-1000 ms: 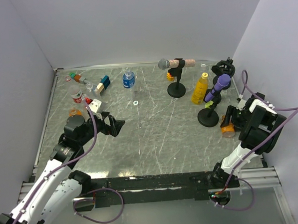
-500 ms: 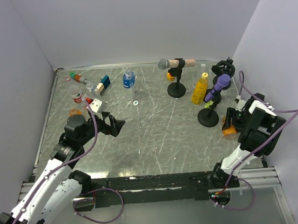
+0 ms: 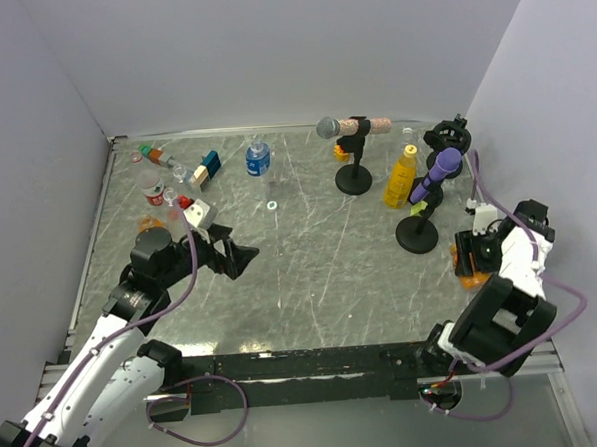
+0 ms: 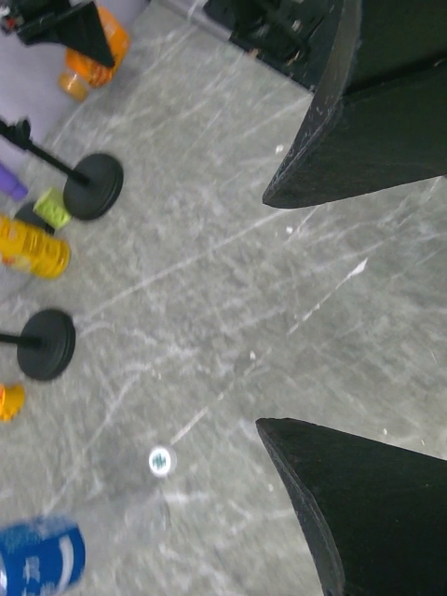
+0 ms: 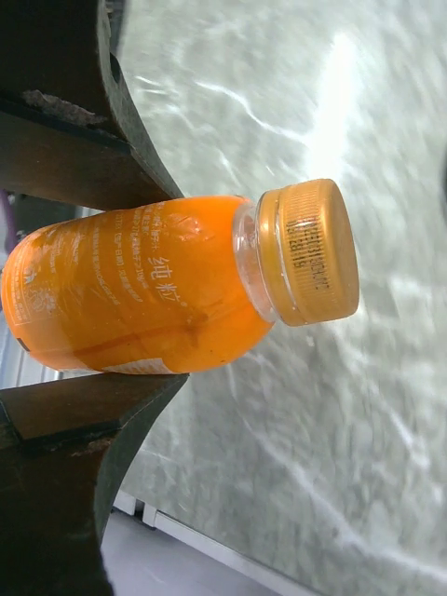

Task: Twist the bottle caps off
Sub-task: Pick up the plastic bottle from the center of the board, then unscrew the bottle cap from the plastic bottle.

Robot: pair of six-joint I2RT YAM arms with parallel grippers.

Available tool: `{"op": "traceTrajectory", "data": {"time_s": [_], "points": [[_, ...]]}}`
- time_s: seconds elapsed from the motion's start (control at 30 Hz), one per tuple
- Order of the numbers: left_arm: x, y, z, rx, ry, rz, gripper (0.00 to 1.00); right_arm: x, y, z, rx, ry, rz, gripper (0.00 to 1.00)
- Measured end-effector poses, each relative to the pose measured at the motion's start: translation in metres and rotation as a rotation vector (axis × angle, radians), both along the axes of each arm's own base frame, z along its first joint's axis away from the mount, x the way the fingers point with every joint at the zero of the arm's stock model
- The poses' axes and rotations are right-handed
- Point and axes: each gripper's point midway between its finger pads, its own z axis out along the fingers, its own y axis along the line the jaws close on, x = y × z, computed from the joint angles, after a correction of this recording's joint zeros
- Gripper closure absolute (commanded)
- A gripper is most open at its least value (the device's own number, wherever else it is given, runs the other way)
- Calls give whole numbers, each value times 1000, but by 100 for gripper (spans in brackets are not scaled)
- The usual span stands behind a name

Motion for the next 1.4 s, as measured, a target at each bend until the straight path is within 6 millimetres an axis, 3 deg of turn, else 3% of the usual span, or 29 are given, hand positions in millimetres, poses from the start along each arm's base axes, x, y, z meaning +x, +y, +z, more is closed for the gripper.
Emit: {"op": "traceTrajectory", "data": {"time_s": [0.3, 0.53, 0.8, 0.93, 1.07, 1.4], "points": [[-26, -24, 4, -139, 91, -152, 3, -19, 52, 29, 36, -75, 303, 82], [-61, -41, 23, -313, 141, -253, 3, -28, 127, 56, 64, -179, 634, 82], [-99, -80, 16, -350, 218, -376, 3, -34, 220, 94, 302, -269, 970, 81], [-108, -104, 4, -325, 251, -408, 3, -42, 258, 96, 434, -242, 1093, 82], [-108, -115, -7, -298, 260, -402, 3, -43, 278, 95, 529, -211, 1137, 82], [-98, -120, 6, -331, 195, -382, 2, -36, 297, 100, 645, -222, 1178, 82]]}}
